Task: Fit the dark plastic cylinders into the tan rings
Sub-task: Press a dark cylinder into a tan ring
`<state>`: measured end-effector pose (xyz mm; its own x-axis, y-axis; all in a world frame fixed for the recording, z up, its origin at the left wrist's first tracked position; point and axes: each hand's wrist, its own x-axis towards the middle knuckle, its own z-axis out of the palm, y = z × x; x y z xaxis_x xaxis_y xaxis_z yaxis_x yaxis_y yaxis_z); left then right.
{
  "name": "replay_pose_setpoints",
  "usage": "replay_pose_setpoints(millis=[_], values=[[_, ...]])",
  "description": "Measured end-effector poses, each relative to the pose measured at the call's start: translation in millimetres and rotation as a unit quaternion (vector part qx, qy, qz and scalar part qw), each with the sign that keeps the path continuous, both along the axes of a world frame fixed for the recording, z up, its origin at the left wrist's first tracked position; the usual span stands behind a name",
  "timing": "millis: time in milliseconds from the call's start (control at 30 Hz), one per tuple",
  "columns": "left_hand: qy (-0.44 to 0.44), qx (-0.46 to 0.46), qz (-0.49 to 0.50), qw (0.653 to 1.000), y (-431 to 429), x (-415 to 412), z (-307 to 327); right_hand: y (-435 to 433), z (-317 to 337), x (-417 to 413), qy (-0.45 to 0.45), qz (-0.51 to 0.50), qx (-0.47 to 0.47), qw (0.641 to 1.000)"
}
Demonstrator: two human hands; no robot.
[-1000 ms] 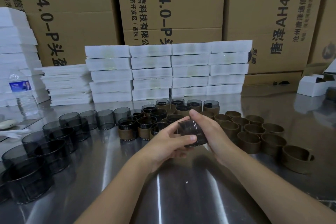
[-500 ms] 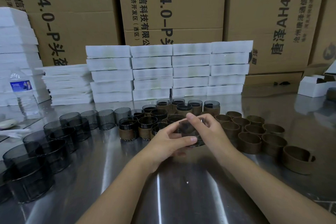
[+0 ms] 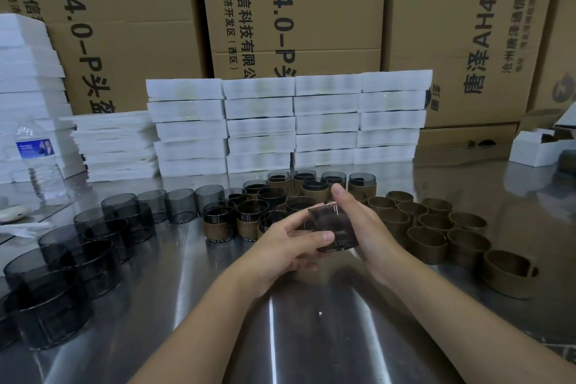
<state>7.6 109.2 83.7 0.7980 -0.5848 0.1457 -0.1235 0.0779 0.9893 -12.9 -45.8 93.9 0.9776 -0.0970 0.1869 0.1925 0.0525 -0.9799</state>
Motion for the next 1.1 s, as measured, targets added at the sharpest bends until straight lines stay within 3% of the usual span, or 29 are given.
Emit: replay_pose_setpoints(millis=[333, 533, 733, 1100], values=[[-0.002, 0.015, 0.065, 0.998, -5.6, 3.1, -2.0, 1.1, -0.3, 1.1, -0.032, -0.049, -0.025, 0.998], [0.023, -0.063, 0.092, 0.993, -4.4, 1.8, 3.9, 2.5, -4.3, 2.4, -0.127, -0.003, -0.019, 0.992], [0.061, -0.115, 0.081, 0.988, -2.7, 4.6, 5.7, 3.9, -6.0, 2.0, -0.153, -0.01, -0.033, 0.988], [0.088, -0.118, 0.112, 0.983, -2.8, 4.9, 7.9, 2.2, -9.4, 4.9, -0.226, -0.078, -0.142, 0.961]])
